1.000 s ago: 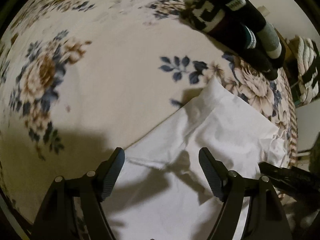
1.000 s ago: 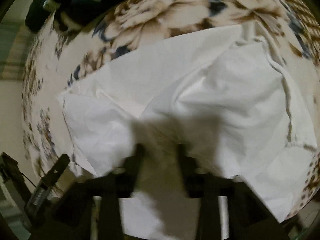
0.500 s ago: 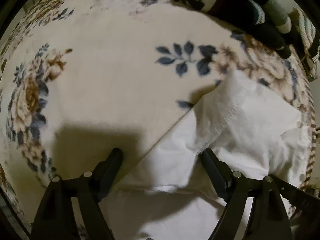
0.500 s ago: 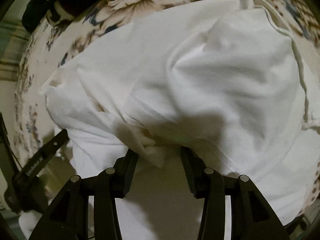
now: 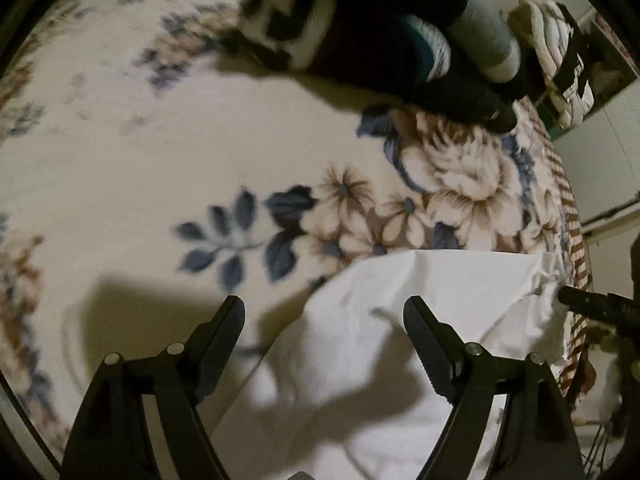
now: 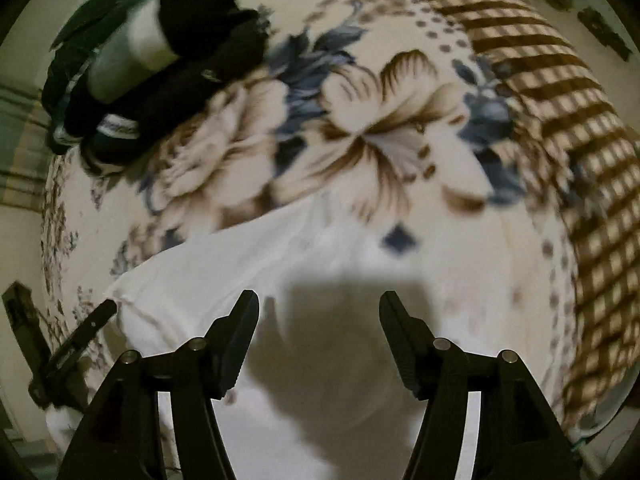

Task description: Fold small clothes

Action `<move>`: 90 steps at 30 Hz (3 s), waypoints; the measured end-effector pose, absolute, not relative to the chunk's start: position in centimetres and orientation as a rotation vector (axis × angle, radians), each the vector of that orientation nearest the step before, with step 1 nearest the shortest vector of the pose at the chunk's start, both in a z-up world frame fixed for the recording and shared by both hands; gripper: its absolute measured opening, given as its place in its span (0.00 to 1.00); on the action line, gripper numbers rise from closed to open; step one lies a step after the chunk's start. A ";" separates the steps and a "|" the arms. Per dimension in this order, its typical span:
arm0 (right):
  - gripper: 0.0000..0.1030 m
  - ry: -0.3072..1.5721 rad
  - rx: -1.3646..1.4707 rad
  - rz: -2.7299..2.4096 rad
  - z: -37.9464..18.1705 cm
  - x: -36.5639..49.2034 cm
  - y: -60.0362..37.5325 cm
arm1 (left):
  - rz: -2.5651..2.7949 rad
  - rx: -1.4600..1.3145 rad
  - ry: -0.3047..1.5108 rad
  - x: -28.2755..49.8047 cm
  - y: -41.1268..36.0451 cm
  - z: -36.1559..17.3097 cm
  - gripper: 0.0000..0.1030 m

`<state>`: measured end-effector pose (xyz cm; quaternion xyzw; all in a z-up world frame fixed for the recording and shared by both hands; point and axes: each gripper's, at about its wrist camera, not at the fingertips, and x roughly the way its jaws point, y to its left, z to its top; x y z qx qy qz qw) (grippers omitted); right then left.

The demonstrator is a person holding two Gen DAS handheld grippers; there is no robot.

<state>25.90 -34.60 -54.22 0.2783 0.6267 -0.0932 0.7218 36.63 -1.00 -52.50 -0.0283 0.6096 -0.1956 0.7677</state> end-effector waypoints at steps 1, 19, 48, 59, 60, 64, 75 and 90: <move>0.63 1.402 0.607 -0.187 -55.2 26.7 -34.9 | -0.433 -0.059 1.333 36.6 -1.3 -52.9 0.77; 0.12 1.358 0.498 -0.095 -54.6 29.2 -36.8 | -0.385 0.026 1.097 36.7 -2.3 -47.9 0.03; 0.47 1.437 0.282 -0.245 -57.4 33.6 -29.3 | -0.171 0.098 1.278 37.6 -2.5 -52.6 0.81; 0.61 1.332 0.424 -0.235 -51.5 35.6 -33.7 | -0.219 0.028 1.183 40.2 -1.7 -46.8 0.81; 0.61 1.332 0.432 -0.252 -51.6 36.3 -34.4 | -0.220 0.028 1.193 41.1 -1.7 -47.3 0.81; 0.61 1.356 0.515 -0.237 -53.7 39.0 -36.9 | -0.231 0.035 1.274 44.2 -2.1 -50.3 0.81; 0.12 1.359 0.518 -0.237 -56.6 41.6 -36.7 | -0.308 0.068 1.179 44.0 -3.3 -49.9 0.05; 0.09 1.156 0.415 -0.152 -42.6 24.2 -29.7 | -0.302 -0.084 0.997 23.4 2.0 -36.4 0.04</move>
